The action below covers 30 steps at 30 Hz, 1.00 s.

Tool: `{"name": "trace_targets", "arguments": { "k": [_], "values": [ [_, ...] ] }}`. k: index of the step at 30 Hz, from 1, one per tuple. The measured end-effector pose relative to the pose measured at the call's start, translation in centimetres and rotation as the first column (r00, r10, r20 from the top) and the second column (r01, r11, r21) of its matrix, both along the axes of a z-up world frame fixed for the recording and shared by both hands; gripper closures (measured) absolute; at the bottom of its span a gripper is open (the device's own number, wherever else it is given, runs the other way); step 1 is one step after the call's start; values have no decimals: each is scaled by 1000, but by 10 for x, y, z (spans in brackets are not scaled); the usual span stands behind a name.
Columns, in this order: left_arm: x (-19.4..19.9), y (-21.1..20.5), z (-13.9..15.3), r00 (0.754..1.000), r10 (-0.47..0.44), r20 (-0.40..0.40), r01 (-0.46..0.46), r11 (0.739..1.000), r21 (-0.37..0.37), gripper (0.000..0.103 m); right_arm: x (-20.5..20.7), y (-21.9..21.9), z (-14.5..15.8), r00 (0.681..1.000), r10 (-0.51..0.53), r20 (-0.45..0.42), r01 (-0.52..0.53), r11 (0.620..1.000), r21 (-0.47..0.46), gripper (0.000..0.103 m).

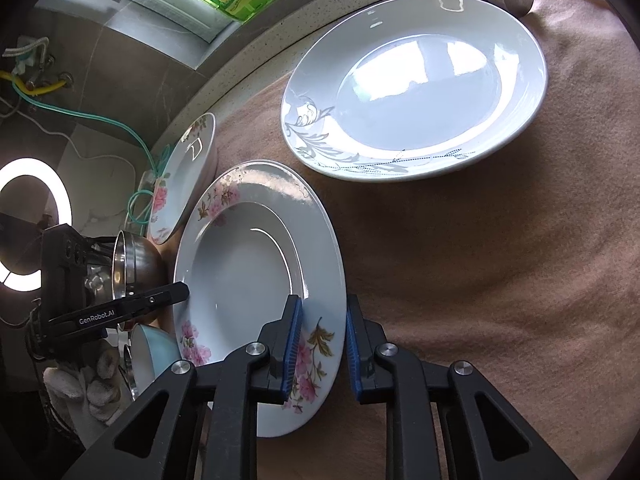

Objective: Organize plates and bowls

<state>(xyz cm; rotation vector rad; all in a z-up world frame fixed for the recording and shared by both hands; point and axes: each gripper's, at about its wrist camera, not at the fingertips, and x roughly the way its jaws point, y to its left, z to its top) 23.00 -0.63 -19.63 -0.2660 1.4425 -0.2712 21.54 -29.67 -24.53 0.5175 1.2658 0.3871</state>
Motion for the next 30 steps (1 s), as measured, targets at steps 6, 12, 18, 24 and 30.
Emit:
{"name": "trace_targets", "arguments": {
  "k": [6, 12, 18, 24, 30],
  "values": [
    [-1, -1, 0, 1000, 3, -8, -3, 1000, -3, 80, -1, 0, 1, 1000, 5, -2, -5, 1000, -11, 84],
    [-5, -5, 2, 1000, -5, -11, 5, 1000, -5, 81, -4, -3, 4, 1000, -5, -5, 5, 1000, -17, 84],
    [-10, -14, 6, 1000, -17, -4, 17, 1000, -7, 81, -10, -9, 7, 1000, -20, -6, 20, 1000, -20, 84],
    [-16, -21, 7, 1000, -26, -7, 26, 1000, -15, 81, -14, -15, 10, 1000, -27, -3, 26, 999, -28, 84],
    [-25, -26, 8, 999, -40, -3, 40, 999, -9, 81, -21, -19, 11, 1000, -31, -6, 31, 999, -37, 83]
  ]
}}
